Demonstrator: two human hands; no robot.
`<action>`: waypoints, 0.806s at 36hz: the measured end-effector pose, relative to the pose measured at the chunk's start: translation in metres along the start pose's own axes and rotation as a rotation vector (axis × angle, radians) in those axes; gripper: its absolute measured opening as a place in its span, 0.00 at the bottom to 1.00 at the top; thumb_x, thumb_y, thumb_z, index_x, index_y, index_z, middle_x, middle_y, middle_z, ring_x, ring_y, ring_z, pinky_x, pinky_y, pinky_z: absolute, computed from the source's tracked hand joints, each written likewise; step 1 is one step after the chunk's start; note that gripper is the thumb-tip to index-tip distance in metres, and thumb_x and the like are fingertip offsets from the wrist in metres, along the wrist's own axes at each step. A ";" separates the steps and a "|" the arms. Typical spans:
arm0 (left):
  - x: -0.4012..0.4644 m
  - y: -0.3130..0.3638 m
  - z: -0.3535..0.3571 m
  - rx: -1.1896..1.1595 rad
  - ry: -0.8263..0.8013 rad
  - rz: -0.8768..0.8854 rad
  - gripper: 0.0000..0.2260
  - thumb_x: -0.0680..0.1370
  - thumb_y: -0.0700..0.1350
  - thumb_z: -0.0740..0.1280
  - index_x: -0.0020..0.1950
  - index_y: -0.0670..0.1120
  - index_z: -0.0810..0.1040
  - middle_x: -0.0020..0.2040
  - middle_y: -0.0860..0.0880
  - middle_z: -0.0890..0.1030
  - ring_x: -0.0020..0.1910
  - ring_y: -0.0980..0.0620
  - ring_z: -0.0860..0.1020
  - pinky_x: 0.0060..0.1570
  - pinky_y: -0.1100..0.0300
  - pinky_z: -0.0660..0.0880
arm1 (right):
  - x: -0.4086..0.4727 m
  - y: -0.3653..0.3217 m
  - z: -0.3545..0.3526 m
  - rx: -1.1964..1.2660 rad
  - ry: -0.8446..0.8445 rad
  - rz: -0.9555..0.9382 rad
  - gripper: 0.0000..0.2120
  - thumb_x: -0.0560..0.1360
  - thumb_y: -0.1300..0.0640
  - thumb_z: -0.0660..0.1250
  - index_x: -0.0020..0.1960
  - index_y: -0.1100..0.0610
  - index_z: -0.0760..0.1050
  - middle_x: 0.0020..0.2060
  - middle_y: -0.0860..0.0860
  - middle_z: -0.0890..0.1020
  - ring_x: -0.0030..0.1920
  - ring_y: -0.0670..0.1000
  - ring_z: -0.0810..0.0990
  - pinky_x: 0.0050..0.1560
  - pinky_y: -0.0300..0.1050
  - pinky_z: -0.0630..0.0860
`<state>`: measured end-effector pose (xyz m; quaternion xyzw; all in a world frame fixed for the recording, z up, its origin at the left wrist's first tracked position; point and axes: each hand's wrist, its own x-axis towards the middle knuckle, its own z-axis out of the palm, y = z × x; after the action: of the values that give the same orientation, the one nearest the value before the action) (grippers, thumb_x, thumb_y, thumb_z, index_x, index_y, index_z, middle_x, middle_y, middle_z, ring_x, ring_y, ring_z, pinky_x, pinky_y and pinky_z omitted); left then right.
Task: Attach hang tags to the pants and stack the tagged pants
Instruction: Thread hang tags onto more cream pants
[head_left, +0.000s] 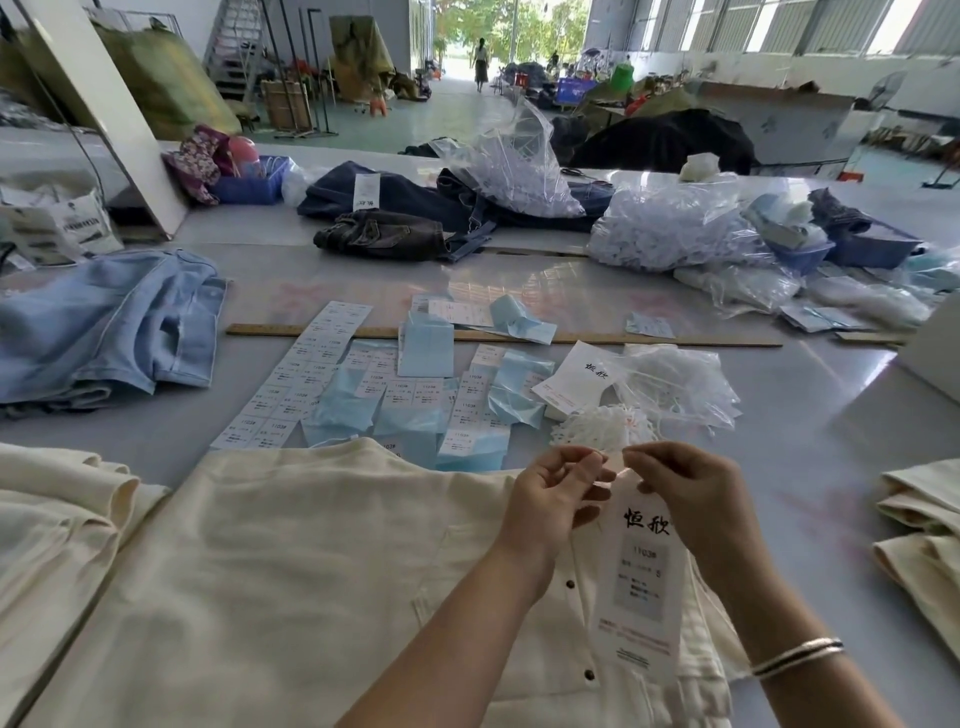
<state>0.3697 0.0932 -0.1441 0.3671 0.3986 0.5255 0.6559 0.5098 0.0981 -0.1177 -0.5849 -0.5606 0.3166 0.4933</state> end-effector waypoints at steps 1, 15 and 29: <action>0.001 0.001 0.001 -0.013 -0.006 -0.006 0.02 0.78 0.44 0.67 0.48 0.48 0.79 0.40 0.51 0.83 0.38 0.57 0.81 0.42 0.64 0.77 | -0.001 -0.002 0.000 0.057 0.015 0.044 0.06 0.71 0.57 0.73 0.37 0.48 0.83 0.30 0.46 0.83 0.27 0.41 0.78 0.27 0.32 0.72; 0.002 0.010 -0.001 0.001 -0.048 0.153 0.10 0.76 0.35 0.69 0.51 0.43 0.70 0.42 0.44 0.84 0.41 0.50 0.84 0.46 0.60 0.80 | 0.001 -0.015 0.004 0.665 -0.171 0.331 0.05 0.66 0.61 0.70 0.38 0.59 0.85 0.32 0.53 0.82 0.25 0.43 0.73 0.32 0.34 0.76; 0.000 0.010 -0.006 0.055 -0.043 0.193 0.12 0.75 0.33 0.69 0.47 0.44 0.66 0.39 0.45 0.84 0.38 0.52 0.84 0.41 0.63 0.80 | -0.005 -0.018 0.008 0.426 -0.169 0.229 0.07 0.62 0.55 0.73 0.38 0.56 0.84 0.31 0.55 0.82 0.29 0.48 0.77 0.32 0.39 0.77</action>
<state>0.3604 0.0957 -0.1374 0.4328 0.3617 0.5670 0.6003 0.4953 0.0925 -0.1039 -0.4988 -0.4505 0.5293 0.5177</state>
